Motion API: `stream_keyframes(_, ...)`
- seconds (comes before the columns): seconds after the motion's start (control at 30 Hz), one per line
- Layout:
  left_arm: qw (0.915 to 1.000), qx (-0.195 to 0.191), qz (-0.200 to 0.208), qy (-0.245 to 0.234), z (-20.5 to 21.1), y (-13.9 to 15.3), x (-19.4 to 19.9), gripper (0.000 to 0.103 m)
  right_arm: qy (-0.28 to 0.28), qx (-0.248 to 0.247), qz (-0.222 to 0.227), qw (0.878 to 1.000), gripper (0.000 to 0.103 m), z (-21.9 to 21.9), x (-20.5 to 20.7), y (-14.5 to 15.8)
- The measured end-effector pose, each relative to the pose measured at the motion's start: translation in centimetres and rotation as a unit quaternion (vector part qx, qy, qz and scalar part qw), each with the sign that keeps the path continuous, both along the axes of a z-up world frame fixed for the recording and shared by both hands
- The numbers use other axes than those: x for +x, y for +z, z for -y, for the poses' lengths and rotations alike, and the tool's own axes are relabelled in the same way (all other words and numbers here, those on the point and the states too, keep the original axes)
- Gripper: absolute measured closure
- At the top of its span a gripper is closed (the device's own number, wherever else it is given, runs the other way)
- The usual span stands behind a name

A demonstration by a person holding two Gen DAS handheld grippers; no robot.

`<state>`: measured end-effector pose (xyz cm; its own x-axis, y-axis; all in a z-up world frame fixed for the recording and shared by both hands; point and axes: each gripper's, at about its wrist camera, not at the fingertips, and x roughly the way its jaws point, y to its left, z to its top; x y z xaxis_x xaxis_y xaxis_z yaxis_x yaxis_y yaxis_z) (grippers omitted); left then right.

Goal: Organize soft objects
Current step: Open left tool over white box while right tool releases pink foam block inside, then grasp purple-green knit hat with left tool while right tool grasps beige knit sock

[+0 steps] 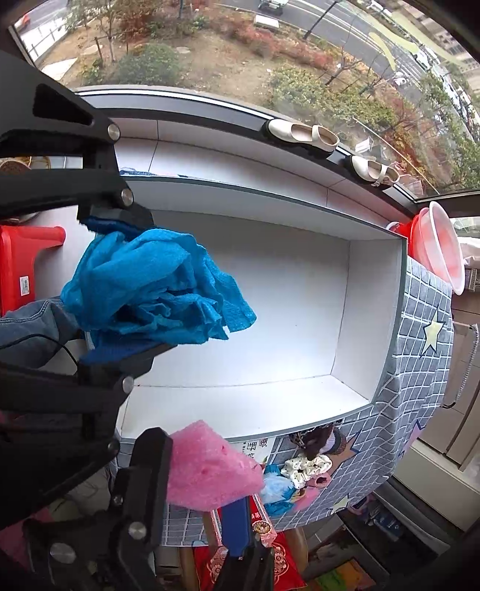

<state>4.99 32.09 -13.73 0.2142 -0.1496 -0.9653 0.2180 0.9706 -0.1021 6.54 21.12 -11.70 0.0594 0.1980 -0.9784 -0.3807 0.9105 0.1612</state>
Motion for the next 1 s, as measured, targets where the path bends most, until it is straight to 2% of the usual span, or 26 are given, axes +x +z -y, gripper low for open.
stream_keyframes(0.1,0.9999,0.005,0.014,-0.002,0.2,0.5,-0.1,0.023,-0.002,0.004,0.000,1.000,0.030,0.1,0.1,0.1)
stream_keyframes(0.13,0.9998,0.001,0.021,-0.001,0.2,0.7,-0.2,0.023,-0.004,0.006,-0.001,1.000,0.022,0.2,0.1,0.1)
stream_keyframes(0.17,0.9996,-0.003,0.028,0.000,0.1,0.9,-0.2,0.022,-0.006,0.007,-0.001,1.000,0.009,0.3,0.1,0.1)
stream_keyframes(0.23,0.9994,-0.006,0.033,0.008,-0.1,1.3,-0.1,0.017,-0.015,0.004,0.006,1.000,0.002,0.7,0.2,0.2)
stream_keyframes(0.3,0.9993,-0.008,0.032,0.016,-0.4,1.3,0.0,0.002,-0.026,0.013,0.007,1.000,0.001,1.2,0.4,0.5)
stream_keyframes(0.33,0.9992,-0.014,0.032,0.019,-0.5,1.4,0.1,0.000,-0.032,0.020,0.006,0.999,0.001,1.5,0.5,0.6)
stream_keyframes(0.53,0.9982,-0.053,0.021,0.017,-0.2,2.8,1.0,0.001,-0.078,0.021,0.016,0.997,0.001,3.6,0.3,2.0)
stream_keyframes(0.63,0.9970,-0.077,0.008,-0.009,1.4,3.8,1.8,0.000,-0.109,0.024,0.027,0.993,0.001,5.5,0.2,3.6)
stream_keyframes(0.73,0.9956,-0.079,0.010,-0.050,3.9,5.1,2.5,0.000,-0.149,0.036,0.050,0.987,0.001,8.3,0.2,6.1)
stream_keyframes(0.87,0.9926,-0.071,0.012,-0.098,7.9,6.0,3.7,0.000,-0.220,0.031,0.073,0.972,0.001,14.2,0.0,8.9)
stream_keyframes(1.0,0.9909,-0.057,0.017,-0.121,11.9,6.7,5.2,0.000,-0.296,0.027,0.090,0.950,0.001,21.8,-0.5,10.4)
